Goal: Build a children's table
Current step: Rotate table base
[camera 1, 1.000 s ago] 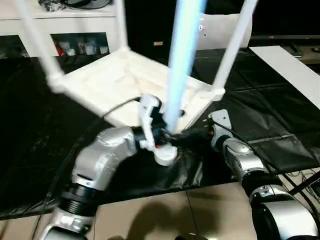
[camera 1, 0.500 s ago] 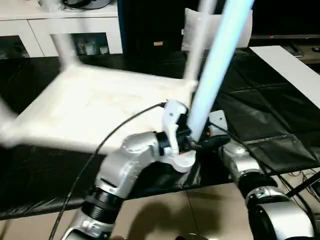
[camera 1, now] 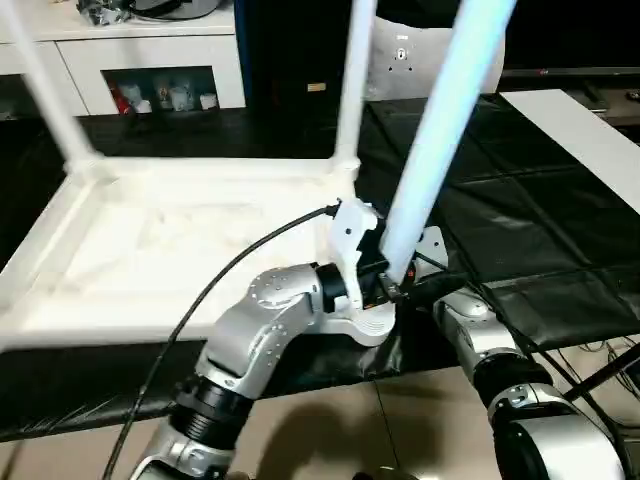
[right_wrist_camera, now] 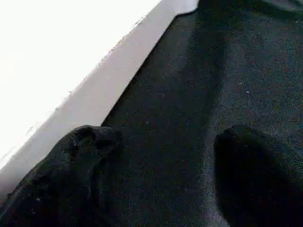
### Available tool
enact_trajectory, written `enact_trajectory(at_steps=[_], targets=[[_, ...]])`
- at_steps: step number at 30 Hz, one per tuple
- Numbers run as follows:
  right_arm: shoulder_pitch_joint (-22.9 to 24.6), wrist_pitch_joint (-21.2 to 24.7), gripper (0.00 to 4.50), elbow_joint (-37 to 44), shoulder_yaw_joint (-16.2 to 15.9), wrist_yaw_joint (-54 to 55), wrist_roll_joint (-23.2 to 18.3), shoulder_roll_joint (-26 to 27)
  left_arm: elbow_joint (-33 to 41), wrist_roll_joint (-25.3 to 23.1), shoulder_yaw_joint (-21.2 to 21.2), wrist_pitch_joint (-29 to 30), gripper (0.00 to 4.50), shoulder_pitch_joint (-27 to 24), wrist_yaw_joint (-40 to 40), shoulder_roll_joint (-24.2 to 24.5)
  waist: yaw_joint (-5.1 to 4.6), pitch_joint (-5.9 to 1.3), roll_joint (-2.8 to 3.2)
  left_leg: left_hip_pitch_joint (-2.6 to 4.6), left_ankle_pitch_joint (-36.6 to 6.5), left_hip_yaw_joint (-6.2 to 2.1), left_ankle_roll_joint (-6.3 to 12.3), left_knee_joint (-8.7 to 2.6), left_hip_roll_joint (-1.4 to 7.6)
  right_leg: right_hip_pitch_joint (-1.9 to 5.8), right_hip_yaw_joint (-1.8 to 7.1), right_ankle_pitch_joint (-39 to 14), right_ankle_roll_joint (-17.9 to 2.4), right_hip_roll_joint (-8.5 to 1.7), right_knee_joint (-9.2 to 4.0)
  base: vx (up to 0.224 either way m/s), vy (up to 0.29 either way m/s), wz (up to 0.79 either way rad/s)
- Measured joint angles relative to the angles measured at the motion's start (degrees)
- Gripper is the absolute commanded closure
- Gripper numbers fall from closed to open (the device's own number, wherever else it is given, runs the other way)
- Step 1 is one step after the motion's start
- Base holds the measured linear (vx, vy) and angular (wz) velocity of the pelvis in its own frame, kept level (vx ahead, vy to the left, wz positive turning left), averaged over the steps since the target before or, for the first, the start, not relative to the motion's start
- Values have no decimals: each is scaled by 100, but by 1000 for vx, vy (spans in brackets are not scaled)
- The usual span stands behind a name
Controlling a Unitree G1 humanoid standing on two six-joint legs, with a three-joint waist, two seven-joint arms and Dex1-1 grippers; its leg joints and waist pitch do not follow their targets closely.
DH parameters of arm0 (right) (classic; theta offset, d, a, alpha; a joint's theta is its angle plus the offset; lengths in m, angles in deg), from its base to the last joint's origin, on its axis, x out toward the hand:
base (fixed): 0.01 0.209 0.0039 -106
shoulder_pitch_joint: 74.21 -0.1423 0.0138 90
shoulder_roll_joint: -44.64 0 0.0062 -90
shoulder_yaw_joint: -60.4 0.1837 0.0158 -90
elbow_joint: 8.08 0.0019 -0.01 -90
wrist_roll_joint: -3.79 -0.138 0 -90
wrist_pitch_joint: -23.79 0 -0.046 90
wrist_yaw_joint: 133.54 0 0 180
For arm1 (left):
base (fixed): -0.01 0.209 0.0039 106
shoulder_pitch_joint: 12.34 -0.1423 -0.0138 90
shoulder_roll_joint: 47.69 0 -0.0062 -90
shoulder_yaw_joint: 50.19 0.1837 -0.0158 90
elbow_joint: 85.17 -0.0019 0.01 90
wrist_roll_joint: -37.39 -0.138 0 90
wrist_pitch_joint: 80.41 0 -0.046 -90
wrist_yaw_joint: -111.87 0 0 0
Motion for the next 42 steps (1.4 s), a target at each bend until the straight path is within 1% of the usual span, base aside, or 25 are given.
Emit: enact_trajectory(at_steps=[4, 8, 10, 13, 15, 17, 19, 20, 22, 23, 24, 25, 27, 28, 31, 32, 34, 35, 36, 39, 40, 42], targets=[[2, -34, 0, 0, 57, 224, 1, -51, -280, -325, -54, -191, 3, 178, 361, 14, 25, -1, 17, 0, 1, -7, 0, -1, 3, 1, -9, -1, 1, 1, 3, 0, 0, 0], [162, -35, 0, 183, 121, 169, -38, -234, -281, -362, -37, -227, 3, 132, 288, 193, 77, -3, 55, -8, 0, -6, 1, 0, 0, 1, -10, -2, 3, -4, -3, 0, 0, 0], [253, -36, 0, 249, 214, 102, -73, -387, -275, -367, -39, -275, 3, 73, 216, 310, 74, -4, 58, -7, 0, -6, 2, 0, 1, 1, -11, -2, 3, -3, -1, 0, 0, 0], [539, -30, 0, 615, 307, -138, -216, -671, -118, -372, -11, -277, 3, -178, -94, 697, 68, -5, 58, -2, 0, -6, 2, -2, 4, 1, -14, -9, 14, 0, 2, 0, 0, 0], [802, 6, 0, 988, 381, -567, -378, -931, -67, -373, 9, -285, 3, -352, -409, 1080, 71, -5, 67, -3, 1, -6, 2, 0, 7, 1, -16, -22, 37, 2, 2, 0, 0, 0], [954, 31, 0, 1215, 407, -926, -495, -1099, -70, -375, 7, -289, 3, -431, -629, 1323, 57, -4, 70, -2, 1, -7, 3, 2, 7, 1, -15, -21, 35, 1, 2, 0, 0, 0], [1167, 47, 0, 1568, 365, -1301, -520, -1233, -75, -427, 35, -301, 29, -434, -905, 1588, 57, -4, 70, 0, 3, -7, 5, 3, 7, 3, -15, -20, 35, 1, 2, 0, 0, 0], [1306, 53, 0, 1807, 292, -1504, -537, -1318, -75, -476, 112, -329, 36, -428, -1100, 1812, 62, -5, 72, 1, 4, -8, 5, 0, 7, 5, -17, -20, 36, 1, 2, 0, 0, 0], [1601, 141, 0, 2273, 196, -1953, -688, -1536, -280, -648, 247, -429, 39, -374, -1465, 2247, 88, -6, 88, 2, 4, -9, 6, 0, 7, 8, -17, -23, 41, 1, 0, 0, 0, 0], [1743, 203, 0, 2522, 181, -2220, -772, -1644, -541, -815, 288, -521, 49, -338, -1618, 2456, 99, -7, 98, 1, 3, -8, 6, 1, 5, 8, -15, -24, 42, 1, -1, 0, 0, 0], [1788, 231, 0, 2612, 158, -2349, -830, -1694, -687, -901, 313, -582, 63, -312, -1676, 2535, 107, -6, 107, 1, 3, -9, 6, 2, 5, 8, -15, -24, 42, 0, -2, 0, 0, 0], [1855, 274, 0, 2748, 147, -2476, -892, -1754, -794, -966, 349, -680, 79, -258, -1764, 2579, 125, -5, 112, 1, 3, -9, 6, 3, 4, 8, -15, -24, 42, -2, -5, 0, 0, 0], [1986, 353, 0, 3049, 61, -2734, -956, -1838, -1017, -1088, 467, -837, 84, -39, -1945, 2584, 172, -7, 115, -2, 3, -9, 6, 3, 0, 10, -15, -23, 41, -5, -6, 0, 0, 0], [2008, 377, 0, 3146, 13, -2812, -960, -1842, -1084, -1114, 471, -860, 84, 18, -2004, 2594, 178, -7, 115, -2, 3, -9, 6, 2, 0, 10, -15, -24, 42, -5, -6, 0, 0, 0], [2270, 624, 0, 3648, -35, -3160, -1173, -1948, -1422, -1146, 542, -1010, 122, 247, -2387, 2639, 225, -9, 125, -2, 2, -10, 7, 0, 0, 11, -15, -28, 49, -5, -6, 0, 0, 0], [2368, 716, 0, 3821, -53, -3284, -1218, -2012, -1565, -1148, 566, -1043, 123, 315, -2525, 2676, 249, -10, 143, -3, 2, -13, 7, -1, 0, 10, -16, -29, 50, -5, -7, 0, 0, 0], [2429, 805, 0, 3955, -66, -3416, -1308, -2079, -1733, -1140, 567, -1036, 129, 352, -2673, 2673, 255, -12, 164, -5, -1, -10, 12, 0, -2, 11, -14, -28, 49, -6, -10, 0, 0, 0], [2448, 848, 0, 4014, -71, -3443, -1333, -2086, -1775, -1128, 568, -1030, 154, 355, -2734, 2657, 254, -14, 174, -5, -1, -10, 13, 0, -2, 11, -14, -28, 49, -6, -10, 0, 0, 0], [2451, 903, 0, 4061, -77, -3447, -1349, -2088, -1801, -1096, 569, -1027, 154, 355, -2787, 2627, 256, -14, 178, -4, -1, -11, 13, 0, -2, 10, -15, -28, 49, -6, -9, 0, 0, 0], [2456, 1003, 0, 4249, -70, -3448, -1398, -2105, -1663, -977, 568, -870, 174, 280, -2894, 2599, 264, -19, 210, -3, -1, -12, 12, -1, 0, 10, -17, -29, 49, -4, -9, 0, 0, 0], [2456, 1031, 0, 4273, -57, -3448, -1422, -2106, -1631, -969, 569, -853, 174, 262, -2893, 2579, 268, -22, 213, -3, -1, -12, 13, -1, 0, 10, -18, -29, 50, -4, -9, 0, 0, 0], [2455, 1095, 0, 4328, -52, -3448, -1469, -2107, -1634, -964, 569, -842, 202, 237, -2885, 2545, 270, -22, 214, -2, -1, -13, 13, -1, 2, 10, -19, -29, 50, -2, -8, 0, 0, 0]])
